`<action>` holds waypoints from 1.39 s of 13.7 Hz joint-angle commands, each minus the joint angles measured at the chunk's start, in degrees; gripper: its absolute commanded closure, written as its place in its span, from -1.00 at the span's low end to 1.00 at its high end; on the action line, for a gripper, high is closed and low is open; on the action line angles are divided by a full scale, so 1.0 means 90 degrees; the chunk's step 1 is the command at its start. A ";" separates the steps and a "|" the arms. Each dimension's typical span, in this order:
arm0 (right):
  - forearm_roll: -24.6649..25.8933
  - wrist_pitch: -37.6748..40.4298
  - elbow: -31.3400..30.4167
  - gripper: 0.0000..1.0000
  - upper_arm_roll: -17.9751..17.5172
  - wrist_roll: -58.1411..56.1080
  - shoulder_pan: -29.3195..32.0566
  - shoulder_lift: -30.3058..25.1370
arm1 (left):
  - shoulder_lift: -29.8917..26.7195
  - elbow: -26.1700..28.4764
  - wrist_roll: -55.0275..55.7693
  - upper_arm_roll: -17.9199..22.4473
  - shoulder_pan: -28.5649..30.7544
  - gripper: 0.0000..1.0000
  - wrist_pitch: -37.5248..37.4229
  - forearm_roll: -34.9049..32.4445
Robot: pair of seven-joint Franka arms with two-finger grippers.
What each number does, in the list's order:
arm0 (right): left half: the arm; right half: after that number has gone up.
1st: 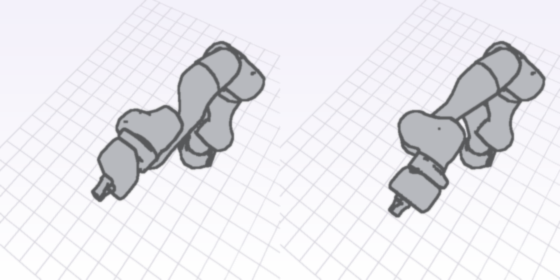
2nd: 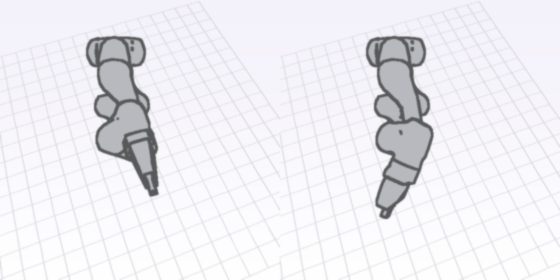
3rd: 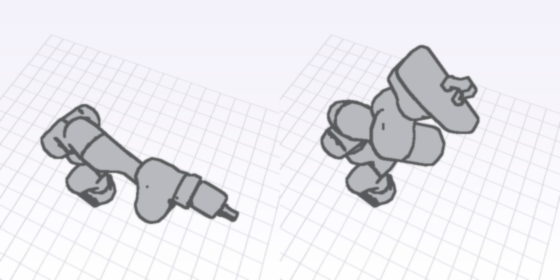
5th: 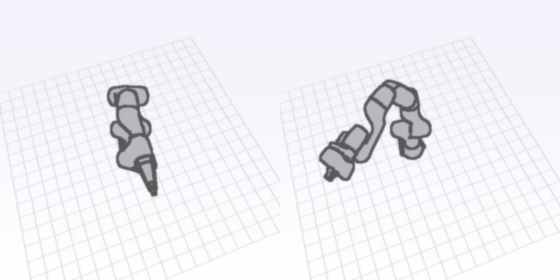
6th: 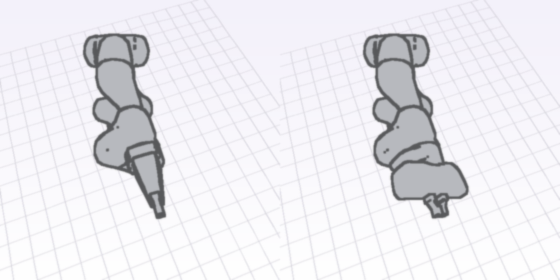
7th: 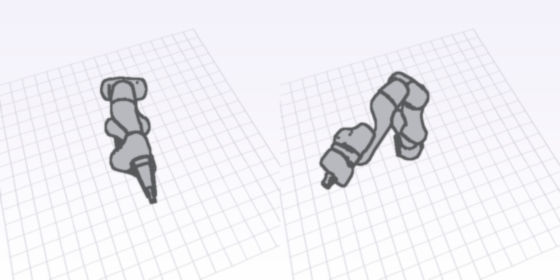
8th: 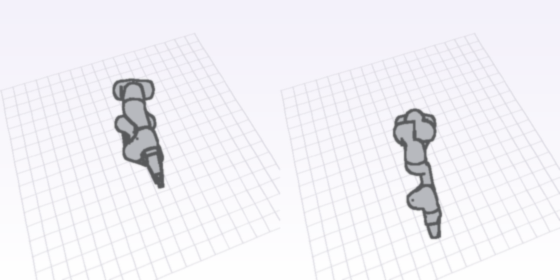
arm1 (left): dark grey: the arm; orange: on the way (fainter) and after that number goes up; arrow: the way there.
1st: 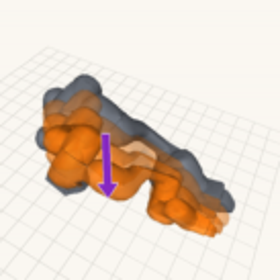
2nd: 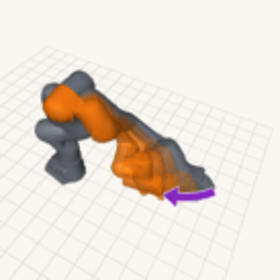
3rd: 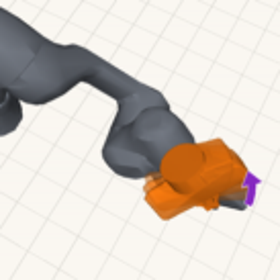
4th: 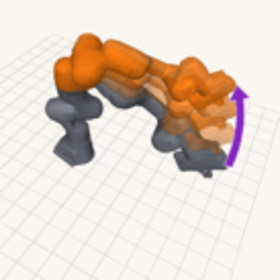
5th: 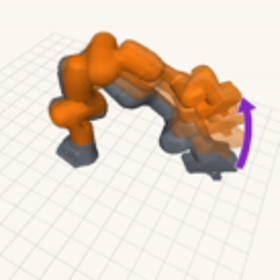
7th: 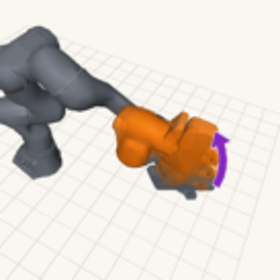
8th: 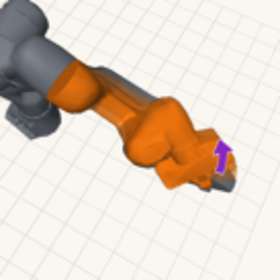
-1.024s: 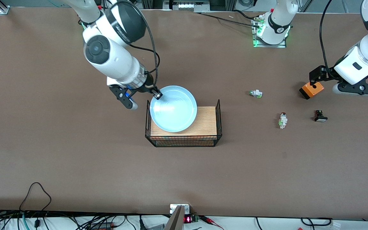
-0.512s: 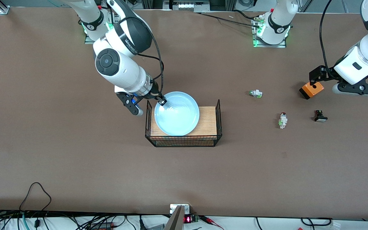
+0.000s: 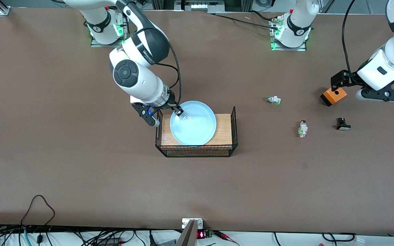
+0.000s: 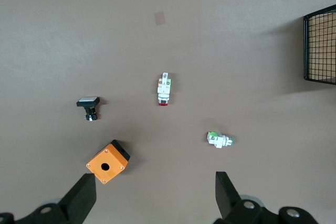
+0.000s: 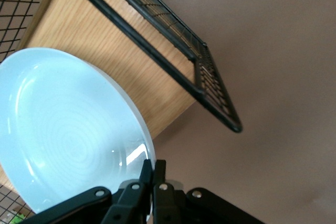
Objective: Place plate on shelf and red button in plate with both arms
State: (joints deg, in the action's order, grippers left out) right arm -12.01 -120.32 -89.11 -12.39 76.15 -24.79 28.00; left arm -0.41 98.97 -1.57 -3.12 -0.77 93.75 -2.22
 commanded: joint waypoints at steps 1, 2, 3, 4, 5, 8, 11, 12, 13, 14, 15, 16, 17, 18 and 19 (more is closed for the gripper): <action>0.0046 -0.0136 0.0087 -0.16 0.0107 0.0132 -0.0078 0.0053 | -0.0043 -0.0078 -0.0168 -0.0005 0.0007 -1.00 -0.0124 0.0061; 0.0181 -0.0185 0.0058 -0.99 0.0146 0.0055 -0.0107 0.0043 | -0.0043 -0.0088 -0.0158 -0.0015 0.0007 -1.00 -0.0124 0.0061; 0.0453 -0.0215 0.0068 -1.00 0.0147 -0.0013 -0.0117 0.0033 | -0.0043 -0.0088 -0.0158 -0.0015 0.0007 -1.00 -0.0124 0.0061; 0.0756 -0.0215 0.0068 -1.00 0.0147 -0.0149 -0.0156 0.0014 | -0.0043 -0.0088 -0.0158 -0.0015 0.0007 -1.00 -0.0124 0.0061; 0.0855 -0.0186 0.0077 -1.00 0.0147 -0.0199 -0.0146 -0.0035 | -0.0043 -0.0088 -0.0158 -0.0025 0.0007 -1.00 -0.0124 0.0061; 0.0905 0.0330 0.0155 -1.00 0.0156 -0.0199 -0.0117 -0.0454 | -0.0033 -0.0156 -0.0148 -0.0025 -0.0002 -1.00 -0.0124 0.0061; 0.0935 0.0916 0.0165 -1.00 0.0185 -0.0608 0.0126 -0.1030 | -0.0033 -0.0166 -0.0148 -0.0025 -0.0002 -1.00 -0.0124 0.0061; 0.0944 0.1179 0.0165 -1.00 0.0186 -0.0871 0.0321 -0.1157 | -0.0023 -0.0156 -0.0148 -0.0025 -0.0002 -1.00 -0.0124 0.0061; 0.0973 0.1404 0.0165 -1.00 0.0195 -0.1453 0.0487 -0.1284 | -0.0023 -0.0156 -0.0158 -0.0025 -0.0002 -1.00 -0.0124 0.0061; 0.0993 0.1648 0.0156 -1.00 0.0205 -0.2262 0.0643 -0.1363 | -0.0023 -0.0166 -0.0158 -0.0025 -0.0002 -1.00 -0.0124 0.0061; 0.1061 0.1921 0.0156 -1.00 0.0254 -0.2976 0.0828 -0.1421 | -0.0014 -0.0166 -0.0148 -0.0025 -0.0002 -1.00 -0.0124 0.0071; 0.1216 0.2088 0.0156 -1.00 0.0293 -0.3553 0.1014 -0.1461 | 0.0015 -0.0166 -0.0148 -0.0025 -0.0002 -1.00 -0.0124 0.0071; 0.1392 0.2225 0.0136 -1.00 0.0341 -0.4004 0.1209 -0.1471 | 0.0093 -0.0166 -0.0071 -0.0025 -0.0002 -1.00 -0.0133 0.0071; 0.1529 0.2352 0.0136 -1.00 0.0390 -0.4434 0.1385 -0.1471 | 0.0142 -0.0166 -0.0070 -0.0015 -0.0002 -1.00 -0.0317 0.0071; 0.1646 0.2450 0.0136 -1.00 0.0429 -0.4854 0.1580 -0.1481 | 0.0210 -0.0166 -0.0080 -0.0015 -0.0002 -1.00 -0.0464 0.0052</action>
State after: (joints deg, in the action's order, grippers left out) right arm 0.82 -99.99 -87.19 -8.44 38.81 -13.21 15.39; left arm 0.08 98.43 -1.56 -3.29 -0.82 92.10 -2.22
